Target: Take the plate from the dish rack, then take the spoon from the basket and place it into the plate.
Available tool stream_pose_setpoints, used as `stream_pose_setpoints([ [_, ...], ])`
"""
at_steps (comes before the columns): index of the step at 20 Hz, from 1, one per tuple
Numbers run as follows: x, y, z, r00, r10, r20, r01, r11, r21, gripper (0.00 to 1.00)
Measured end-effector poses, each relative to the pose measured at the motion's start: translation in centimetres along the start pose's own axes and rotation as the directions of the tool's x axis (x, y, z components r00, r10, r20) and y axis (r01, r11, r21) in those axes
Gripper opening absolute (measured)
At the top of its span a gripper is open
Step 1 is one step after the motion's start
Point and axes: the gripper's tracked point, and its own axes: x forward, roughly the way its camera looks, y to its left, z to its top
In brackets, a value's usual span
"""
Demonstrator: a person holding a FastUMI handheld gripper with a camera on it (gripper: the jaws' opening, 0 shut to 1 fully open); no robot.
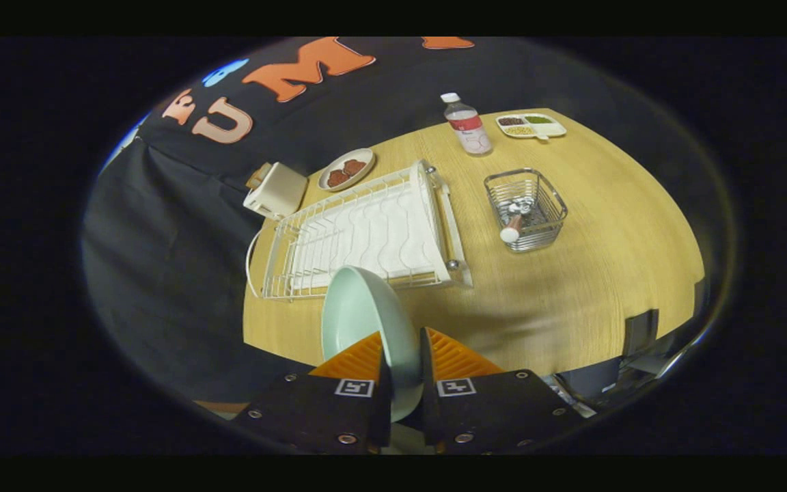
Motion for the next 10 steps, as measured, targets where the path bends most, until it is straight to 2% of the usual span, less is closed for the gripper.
stream_pose_setpoints([
  [10, 5.8, -2.5, -3.5, 0.994, 0.099, -0.042, -0.096, 0.992, 0.083, 0.19],
])
